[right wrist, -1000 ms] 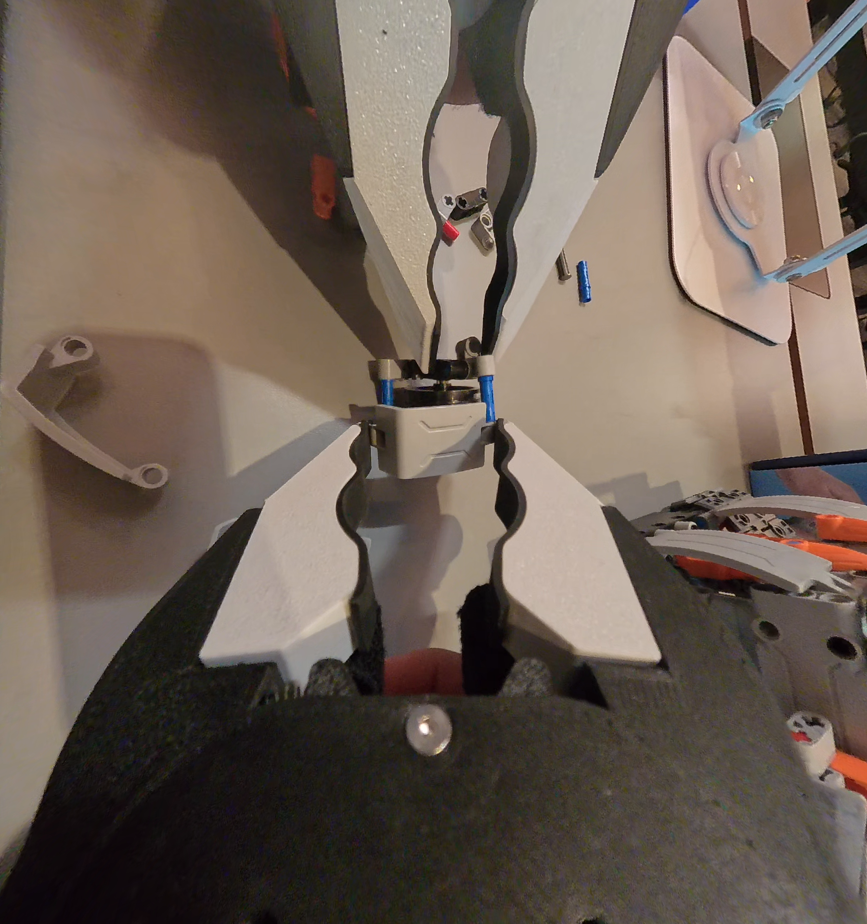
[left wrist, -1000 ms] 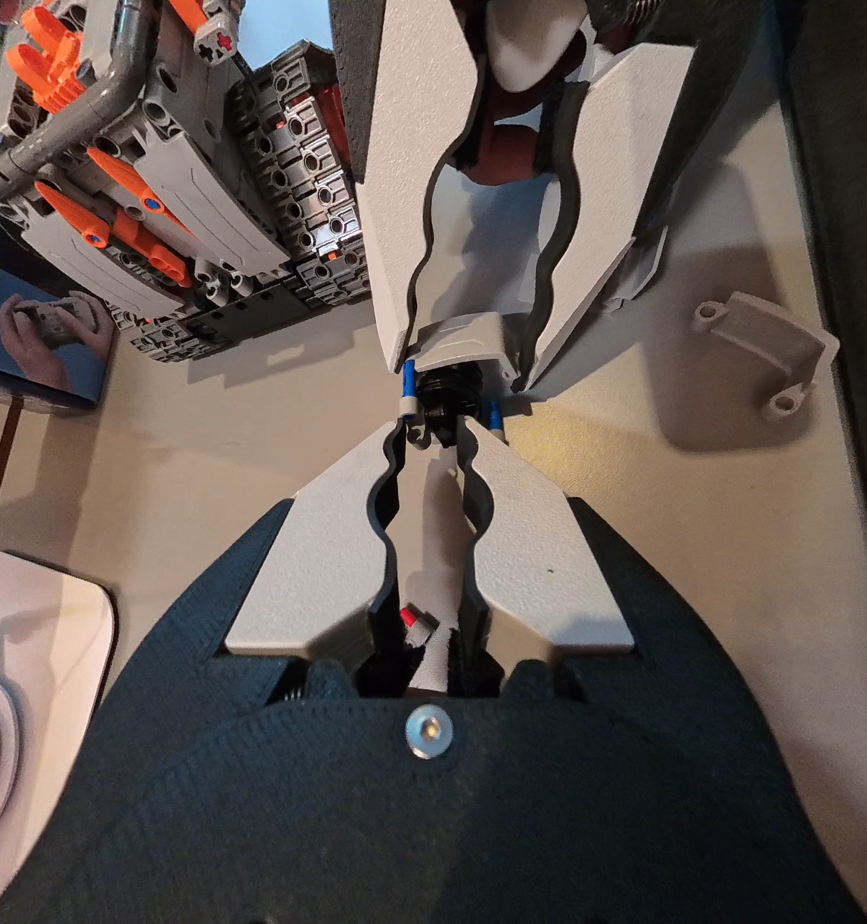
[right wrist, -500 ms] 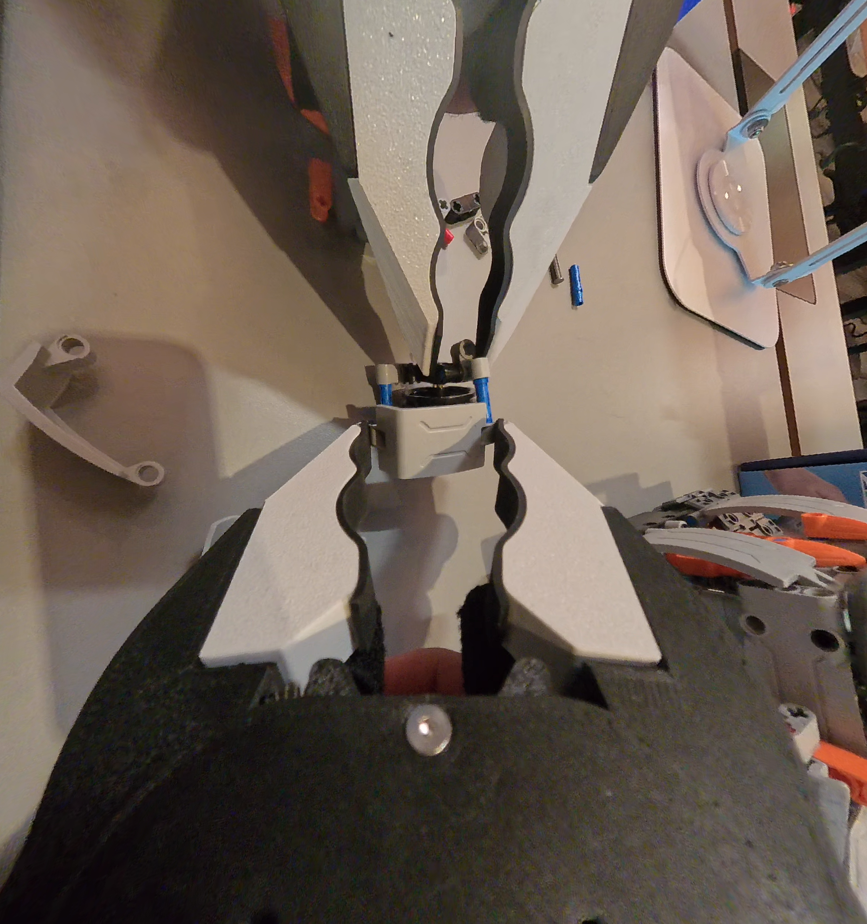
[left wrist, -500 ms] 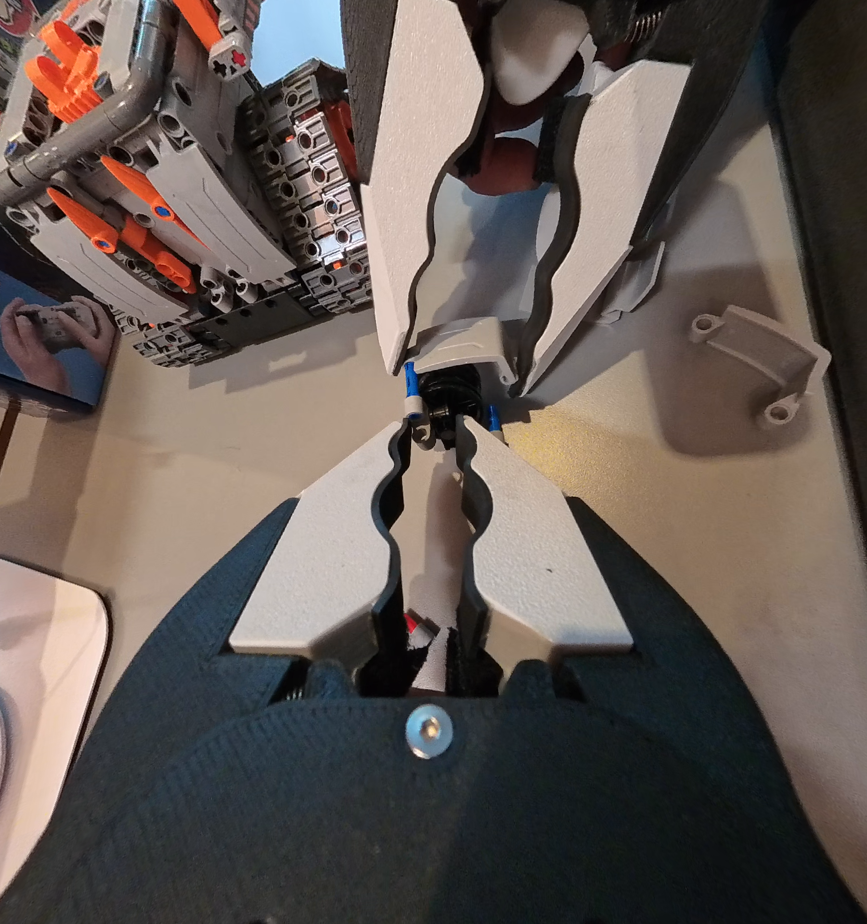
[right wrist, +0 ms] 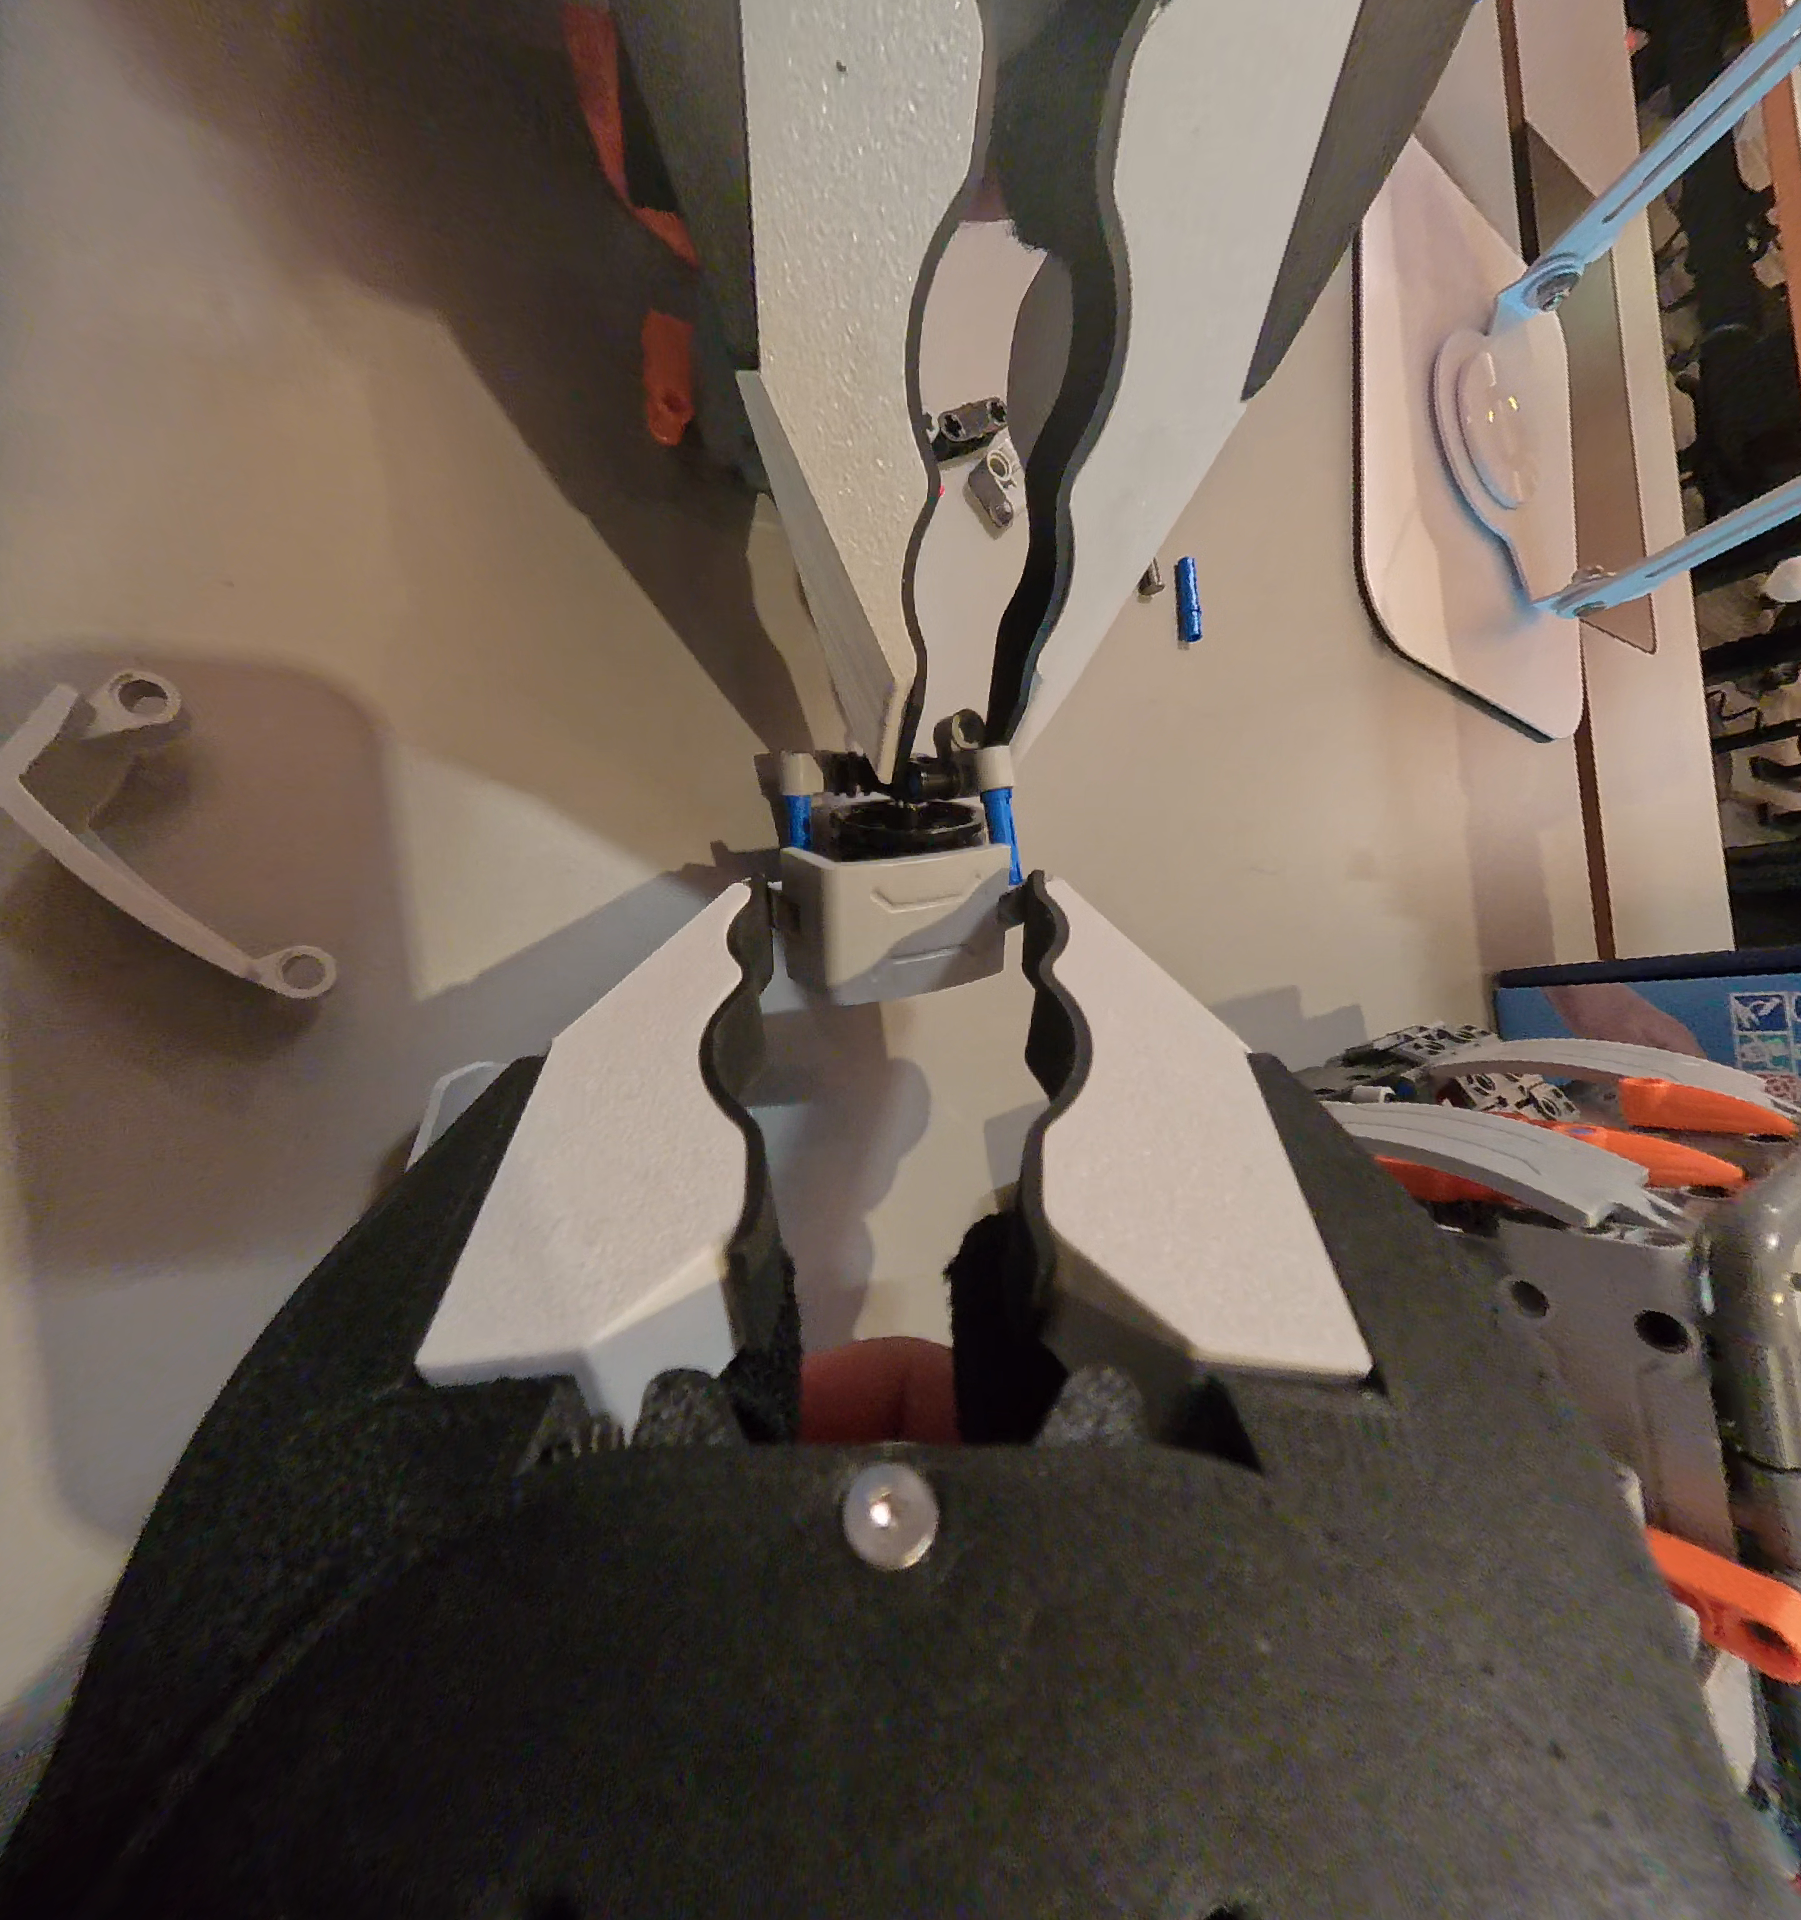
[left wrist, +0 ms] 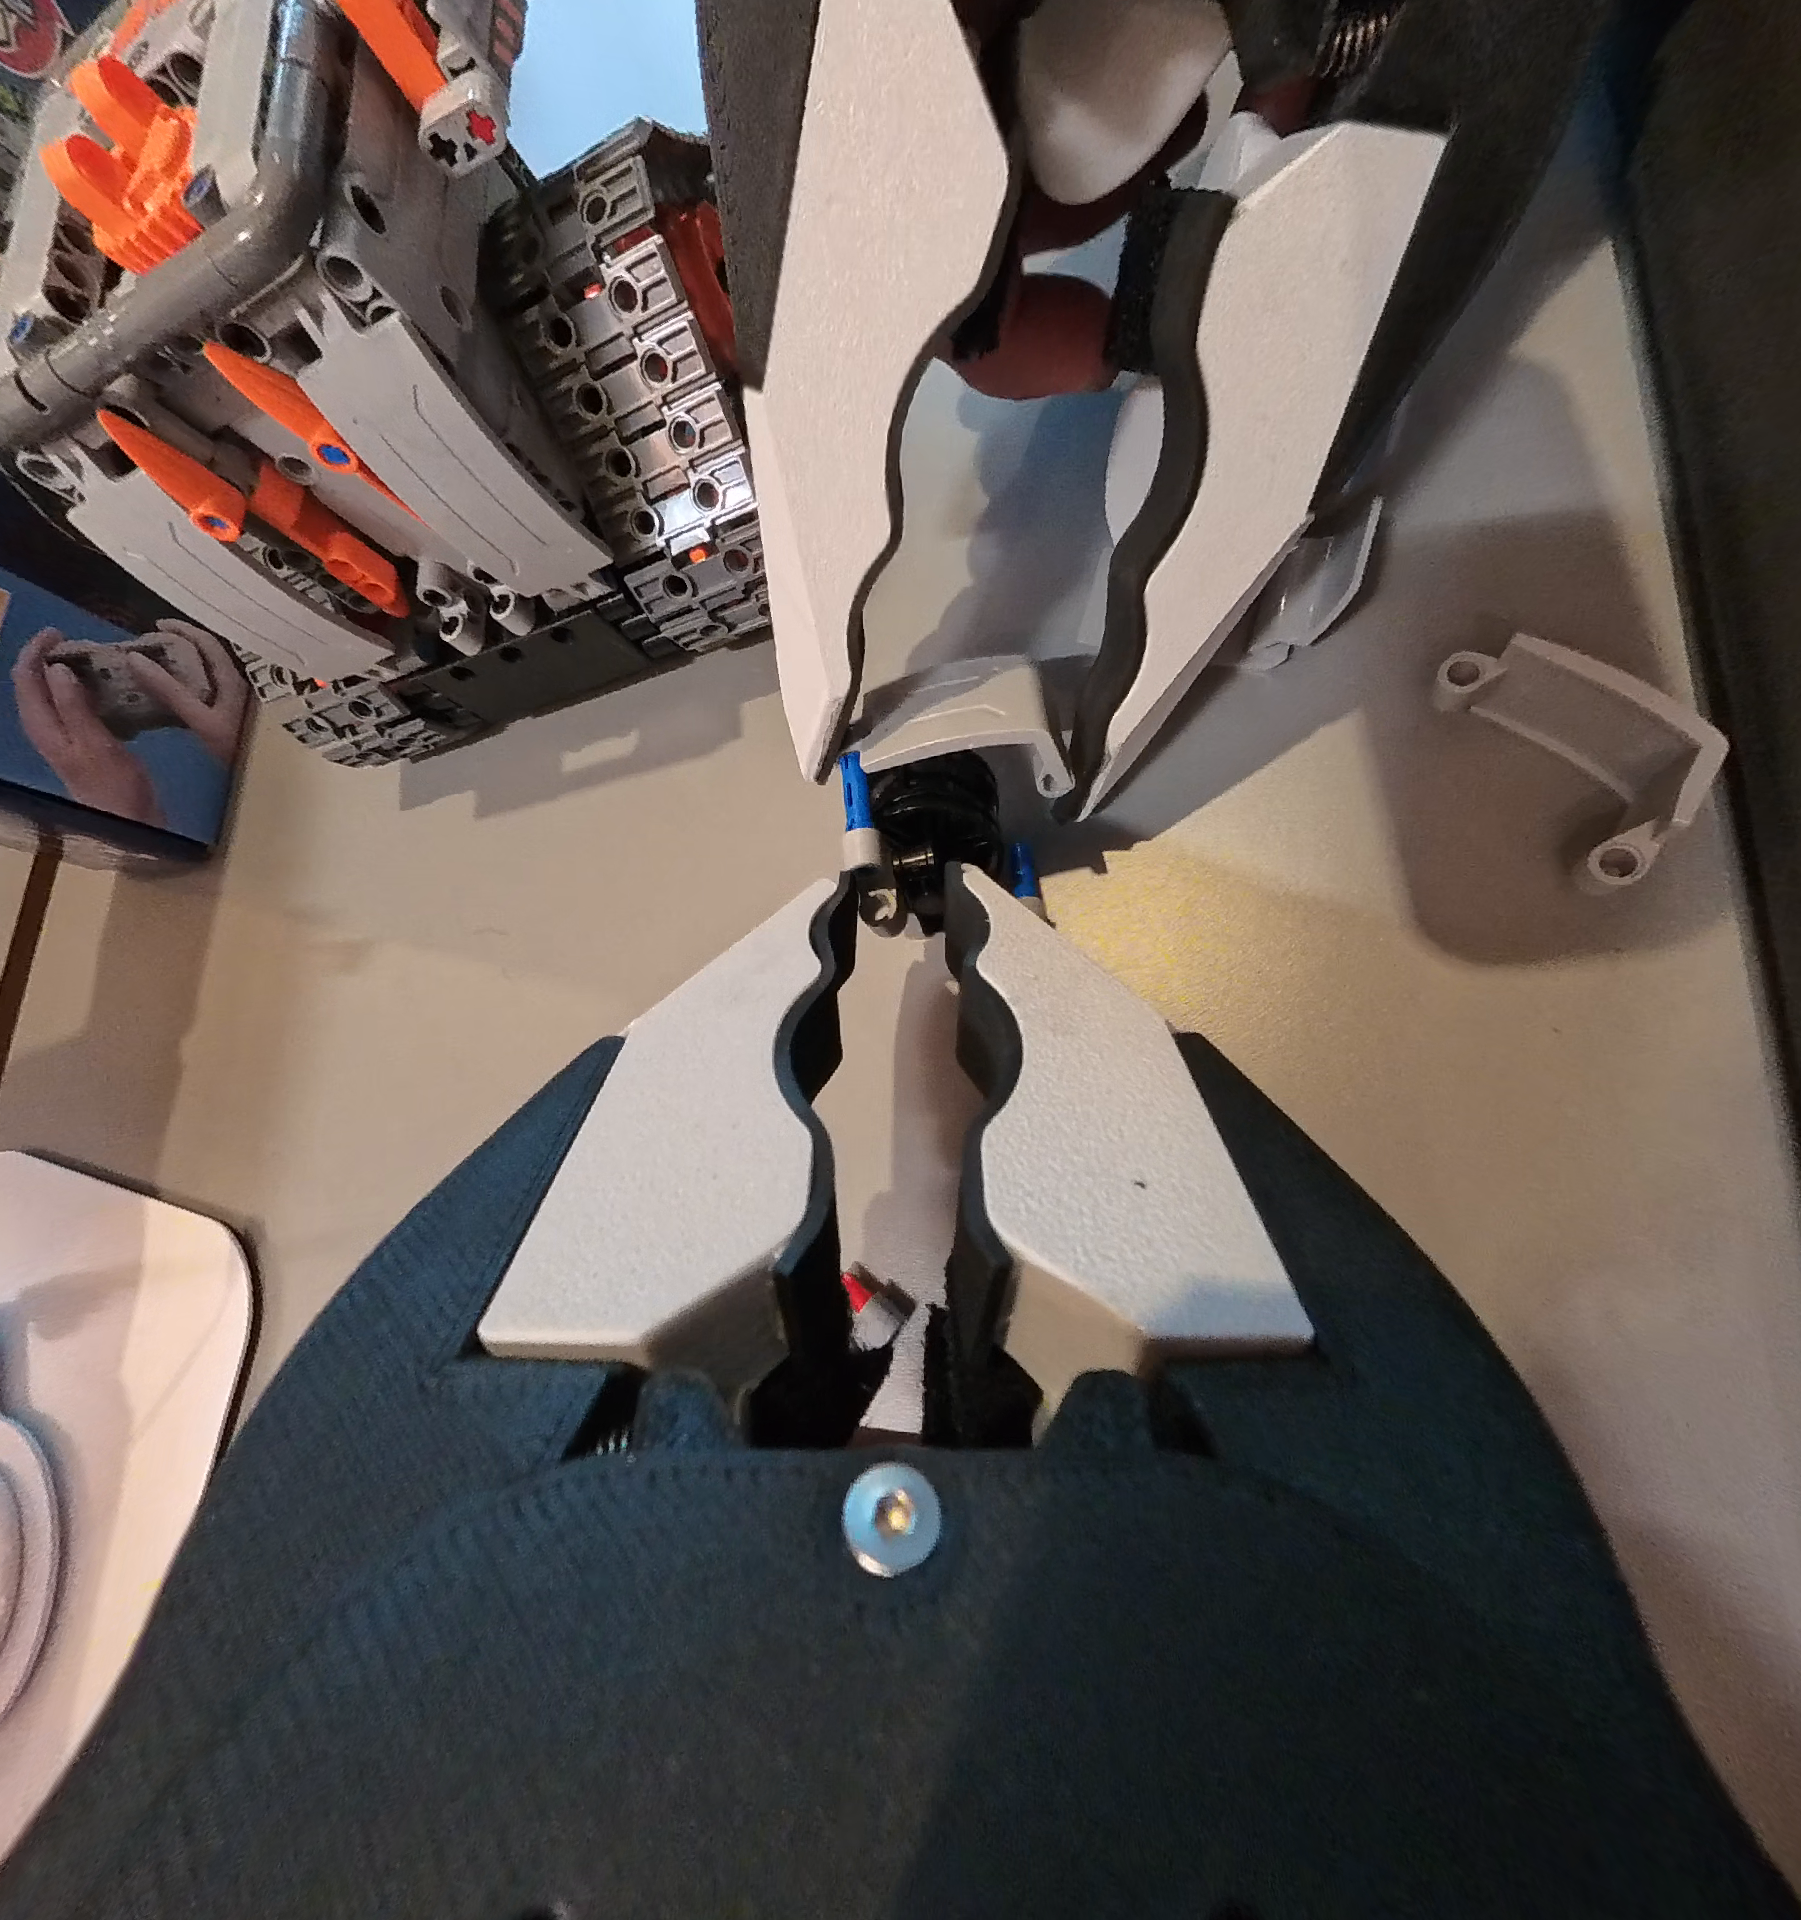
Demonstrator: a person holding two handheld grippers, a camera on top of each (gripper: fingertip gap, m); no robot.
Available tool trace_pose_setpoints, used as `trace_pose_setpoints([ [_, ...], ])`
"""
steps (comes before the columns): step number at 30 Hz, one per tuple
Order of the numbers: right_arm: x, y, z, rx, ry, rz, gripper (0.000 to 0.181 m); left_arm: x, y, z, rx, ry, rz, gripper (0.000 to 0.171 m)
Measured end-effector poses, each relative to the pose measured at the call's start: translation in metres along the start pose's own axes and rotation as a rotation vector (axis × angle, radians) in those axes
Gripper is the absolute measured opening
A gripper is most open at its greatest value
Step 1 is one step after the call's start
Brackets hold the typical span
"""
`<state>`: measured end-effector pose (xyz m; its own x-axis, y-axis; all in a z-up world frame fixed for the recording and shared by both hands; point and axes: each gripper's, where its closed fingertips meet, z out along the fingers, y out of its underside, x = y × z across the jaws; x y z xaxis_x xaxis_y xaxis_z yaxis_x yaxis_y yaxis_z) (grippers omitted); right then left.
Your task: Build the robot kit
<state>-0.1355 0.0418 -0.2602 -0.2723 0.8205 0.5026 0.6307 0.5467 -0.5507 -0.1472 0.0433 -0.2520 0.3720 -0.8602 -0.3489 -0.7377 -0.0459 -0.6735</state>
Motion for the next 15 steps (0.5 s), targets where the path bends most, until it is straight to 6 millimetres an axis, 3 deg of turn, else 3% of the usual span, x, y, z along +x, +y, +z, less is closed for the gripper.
trace_pose_setpoints([
  [15,-0.0065,-0.0066,0.0029,0.044,-0.039,0.016,0.046,0.0051,0.0033,-0.0074,-0.052,0.059,-0.047,0.013],
])
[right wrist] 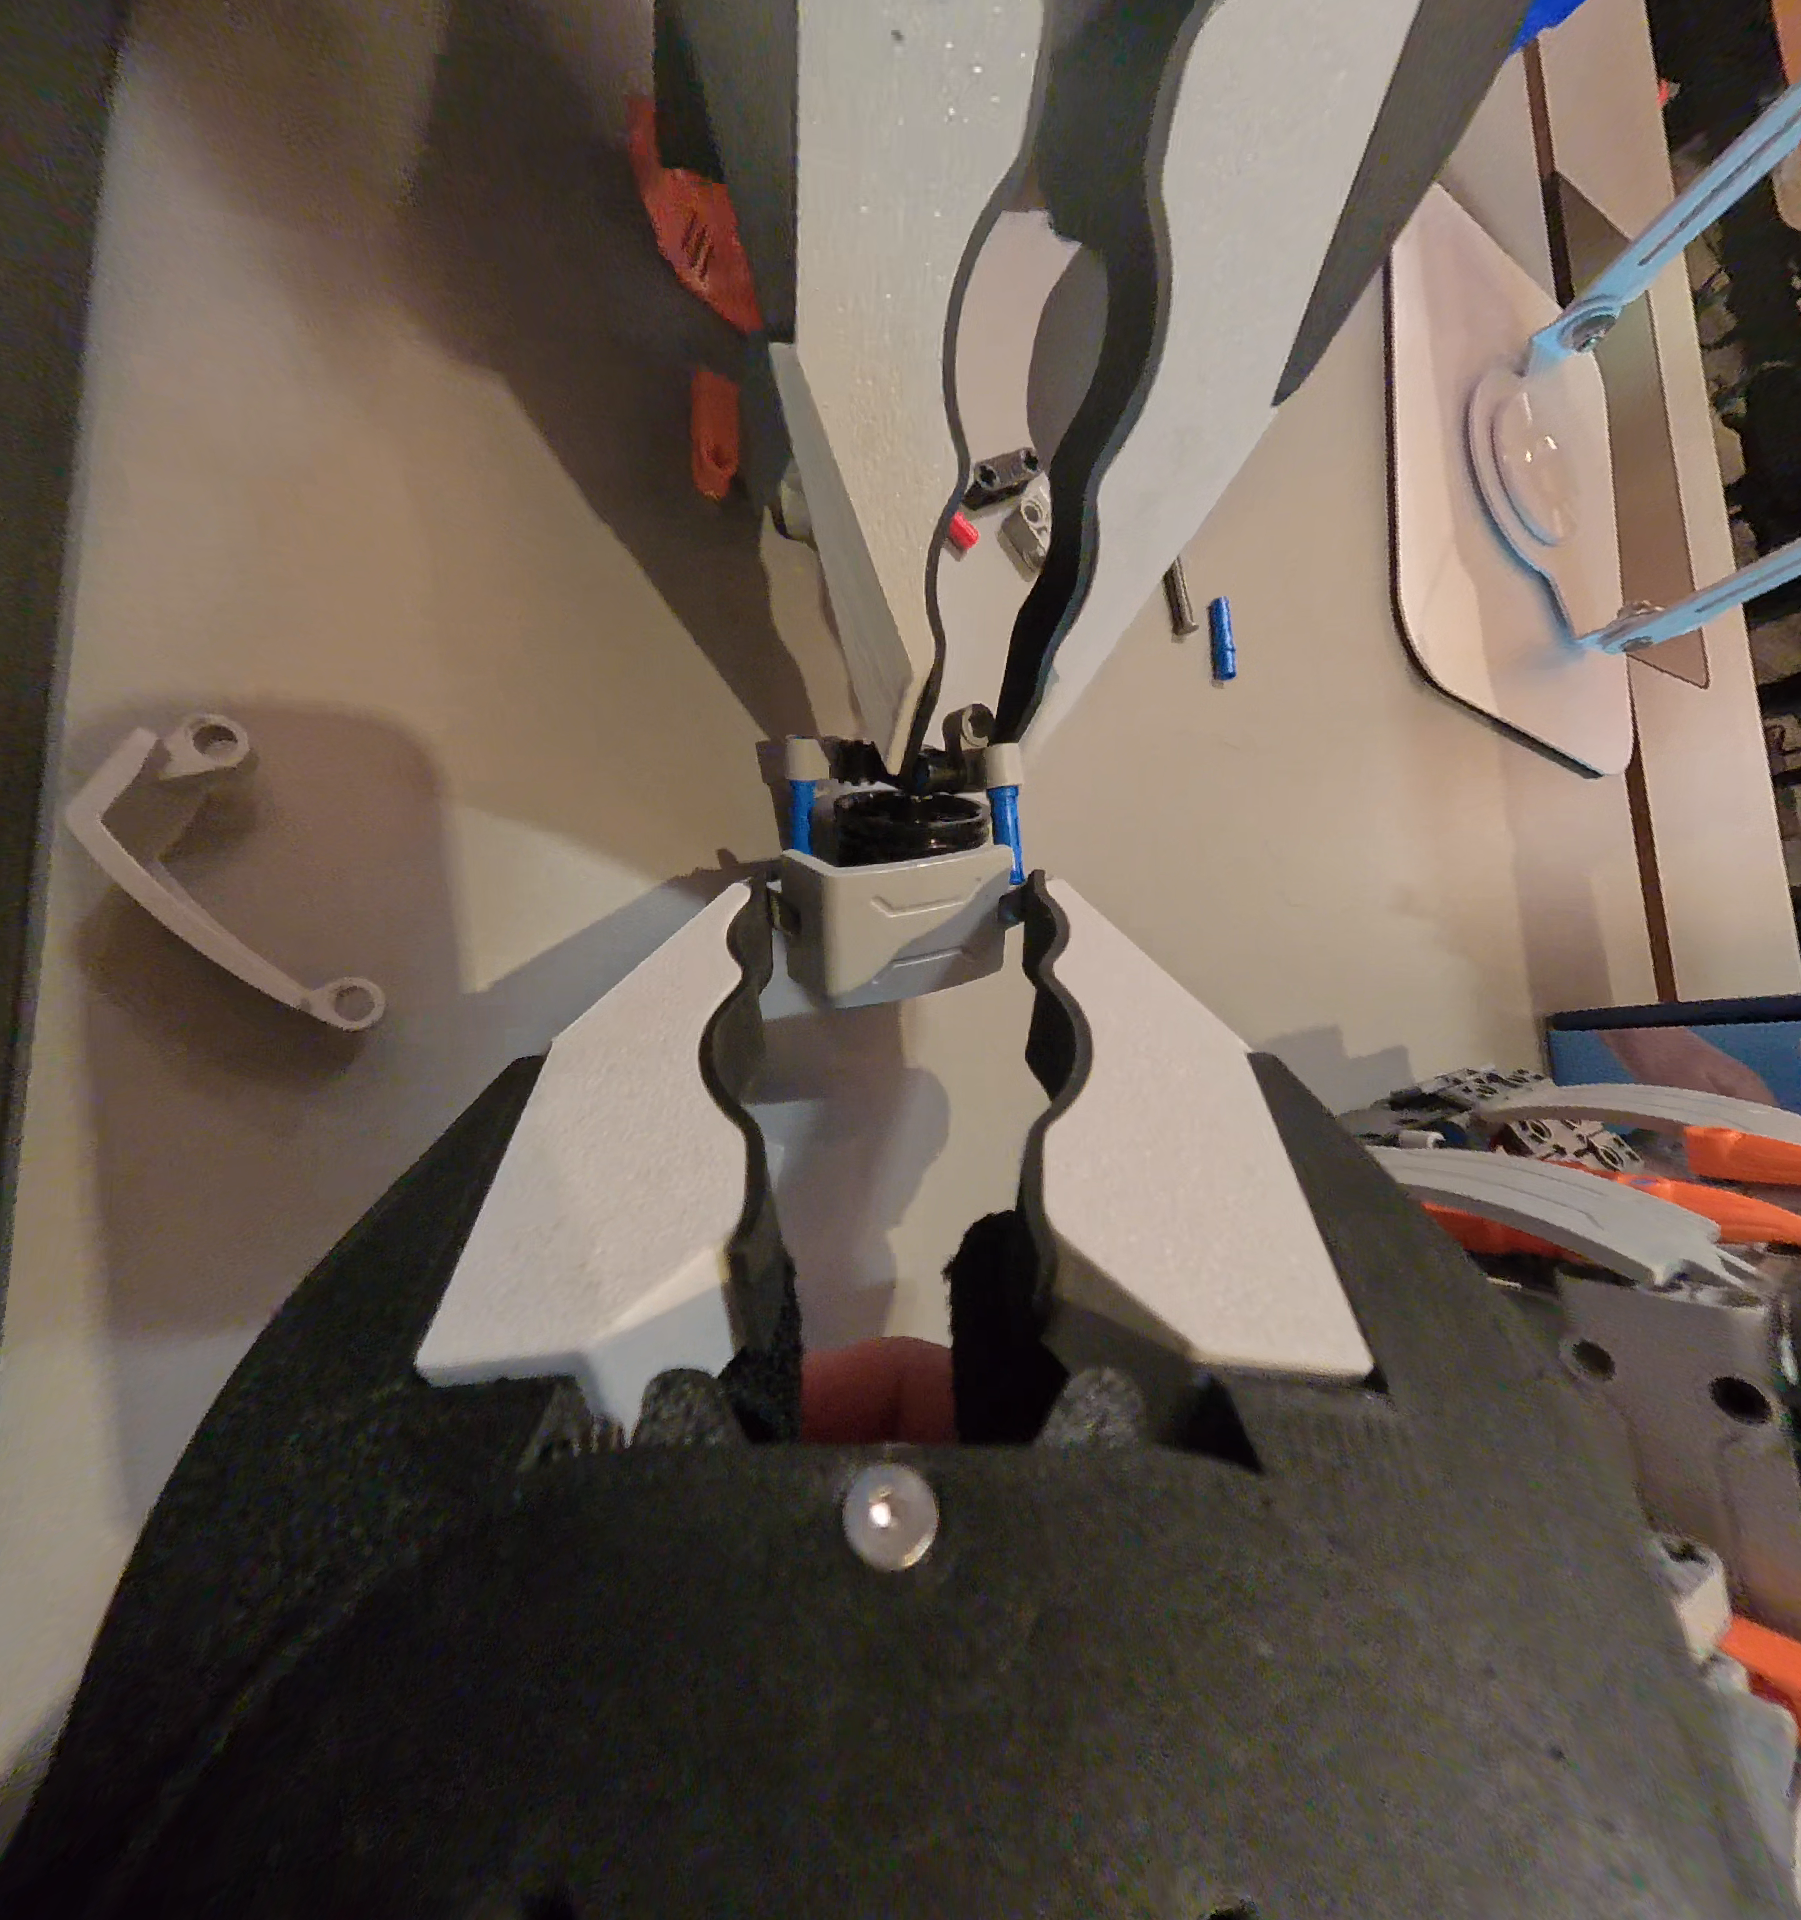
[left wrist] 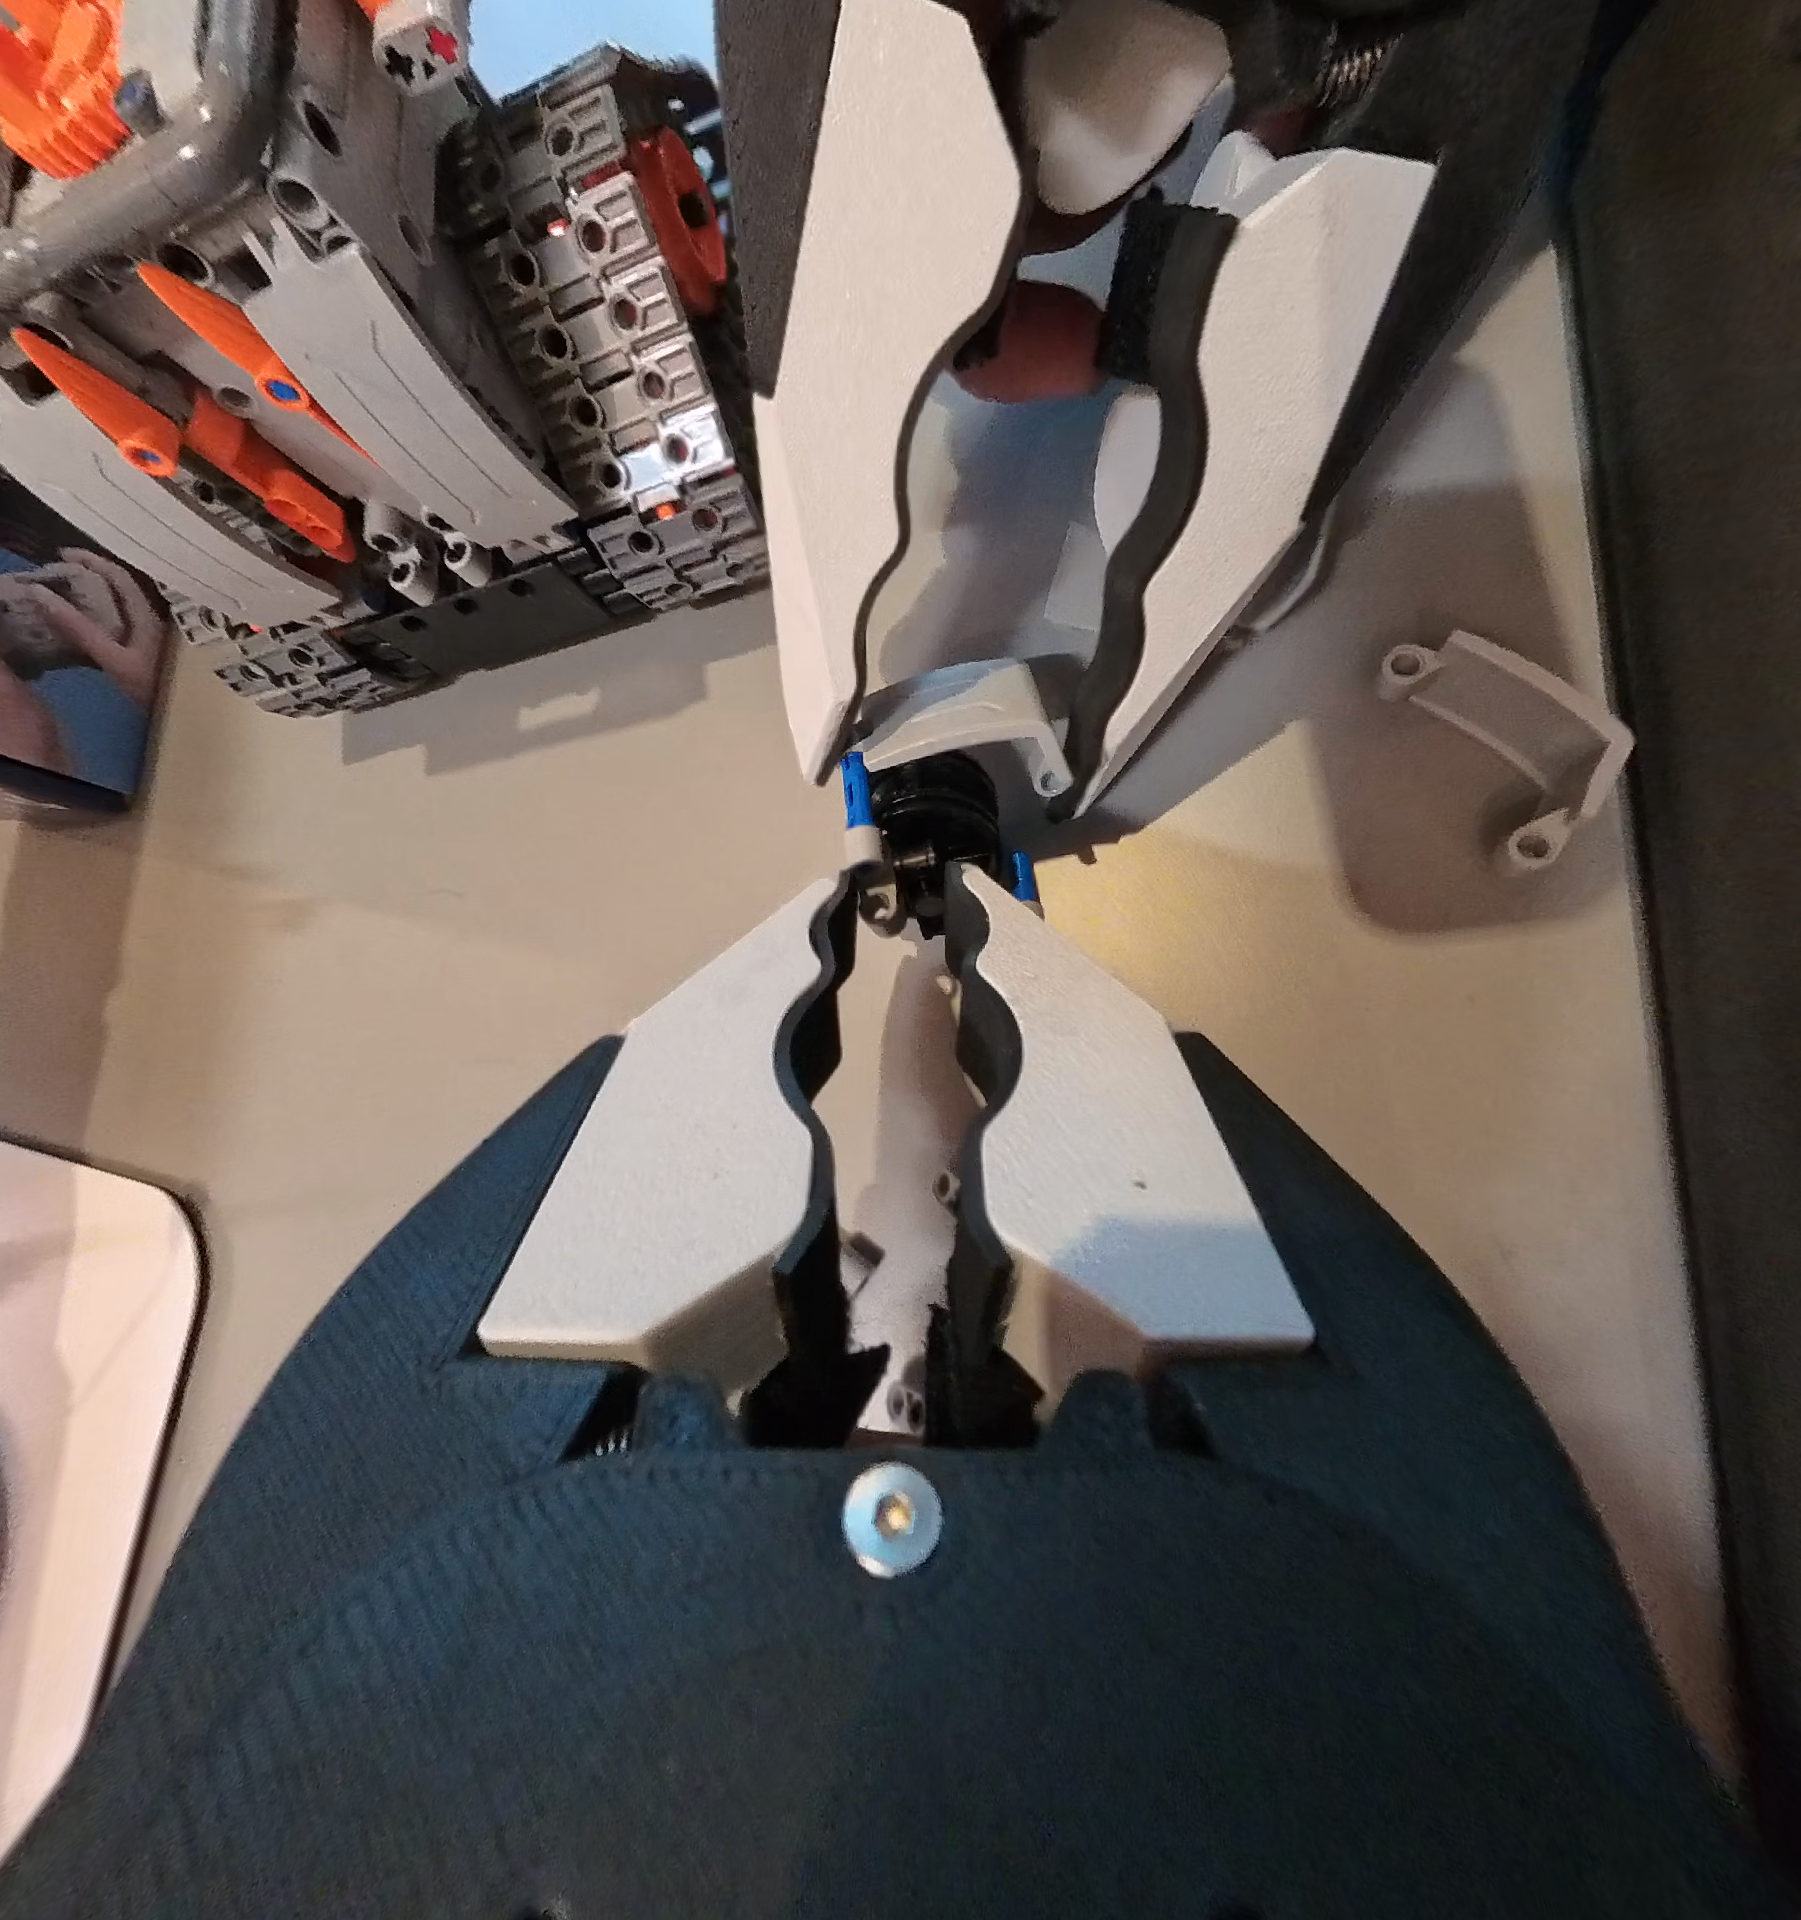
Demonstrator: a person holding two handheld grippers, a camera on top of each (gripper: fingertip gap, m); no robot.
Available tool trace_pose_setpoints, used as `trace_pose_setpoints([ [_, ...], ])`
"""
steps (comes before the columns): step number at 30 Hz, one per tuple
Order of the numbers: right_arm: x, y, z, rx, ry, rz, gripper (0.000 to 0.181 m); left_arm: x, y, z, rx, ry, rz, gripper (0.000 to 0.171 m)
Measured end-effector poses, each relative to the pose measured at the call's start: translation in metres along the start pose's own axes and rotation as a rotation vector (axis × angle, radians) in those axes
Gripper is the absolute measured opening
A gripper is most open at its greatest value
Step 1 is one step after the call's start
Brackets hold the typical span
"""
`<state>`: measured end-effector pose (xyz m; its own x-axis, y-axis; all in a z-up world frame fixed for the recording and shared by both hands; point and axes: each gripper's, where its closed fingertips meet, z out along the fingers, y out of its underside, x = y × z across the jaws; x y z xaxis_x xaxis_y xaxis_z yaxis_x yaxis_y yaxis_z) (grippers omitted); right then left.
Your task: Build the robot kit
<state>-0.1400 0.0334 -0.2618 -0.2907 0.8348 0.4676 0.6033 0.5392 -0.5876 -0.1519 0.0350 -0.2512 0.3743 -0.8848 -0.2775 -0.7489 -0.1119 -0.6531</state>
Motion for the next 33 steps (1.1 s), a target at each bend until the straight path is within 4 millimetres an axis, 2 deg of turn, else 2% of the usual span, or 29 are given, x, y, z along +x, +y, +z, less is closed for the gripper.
trace_pose_setpoints([
  [5,-0.003,-0.003,0.002,0.034,-0.035,0.041,0.046,0.003,0.003,-0.003,-0.028,0.031,-0.015,0.014],
  [12,-0.004,0.0,0.005,0.007,-0.025,0.014,0.046,0.004,0.0,-0.004,-0.017,0.041,-0.033,0.014],
  [28,-0.003,0.0,0.004,0.006,-0.018,0.006,0.046,0.002,-0.008,-0.003,0.095,0.06,-0.133,0.014],
  [32,-0.004,-0.003,0.004,0.018,-0.024,0.009,0.046,0.001,-0.011,-0.002,0.12,0.059,-0.156,0.01],
  [33,-0.005,-0.003,0.004,0.021,-0.029,0.014,0.046,0.002,-0.01,-0.001,0.116,0.058,-0.153,0.005],
])
